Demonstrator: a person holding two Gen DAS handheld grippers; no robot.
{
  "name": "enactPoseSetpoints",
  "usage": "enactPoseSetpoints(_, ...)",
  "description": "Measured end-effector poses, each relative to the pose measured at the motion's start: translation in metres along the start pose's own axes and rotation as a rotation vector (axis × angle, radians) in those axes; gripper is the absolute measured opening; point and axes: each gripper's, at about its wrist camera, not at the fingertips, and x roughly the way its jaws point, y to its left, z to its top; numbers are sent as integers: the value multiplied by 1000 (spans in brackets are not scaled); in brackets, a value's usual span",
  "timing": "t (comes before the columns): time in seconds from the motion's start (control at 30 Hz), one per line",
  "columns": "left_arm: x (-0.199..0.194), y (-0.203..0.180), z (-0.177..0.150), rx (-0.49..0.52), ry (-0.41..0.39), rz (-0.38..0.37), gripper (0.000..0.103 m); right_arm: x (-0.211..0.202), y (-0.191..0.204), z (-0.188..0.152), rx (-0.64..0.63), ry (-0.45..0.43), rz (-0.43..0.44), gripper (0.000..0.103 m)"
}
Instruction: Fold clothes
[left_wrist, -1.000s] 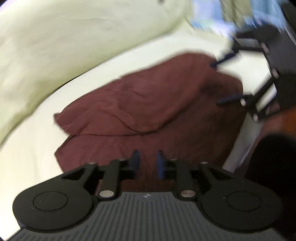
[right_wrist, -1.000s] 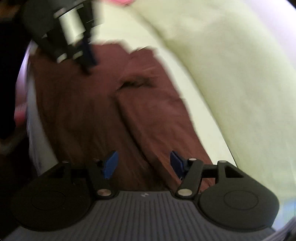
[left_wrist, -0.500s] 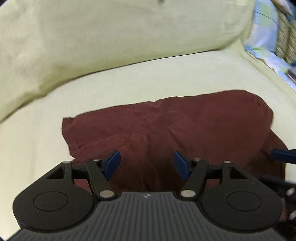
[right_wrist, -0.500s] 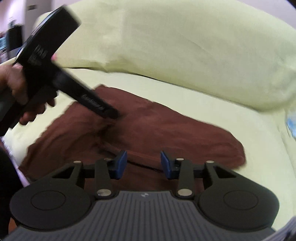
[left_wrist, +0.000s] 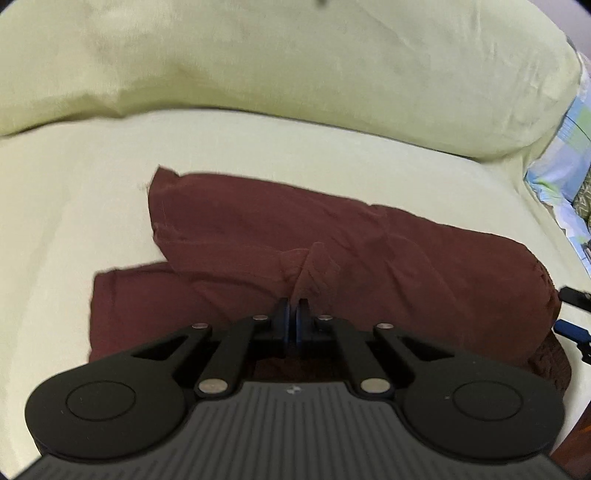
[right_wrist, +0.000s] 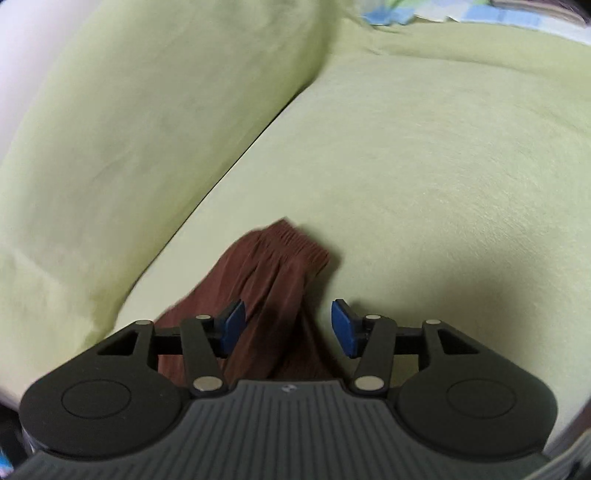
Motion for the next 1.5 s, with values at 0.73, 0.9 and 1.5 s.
enactPoseSetpoints(0.73, -138, -4, -77, -43, -241, 134, 0, -64, 12, -65, 34, 9, 126, 10)
enactPoseSetpoints(0.9, -129, -3, -118, -63, -151, 156, 0, -58, -8, -78, 29, 51, 44, 10)
enactPoseSetpoints(1.5, -136, -31, -166, -42, -107, 203, 1, -88, 10, -72, -116, 60, 21, 10)
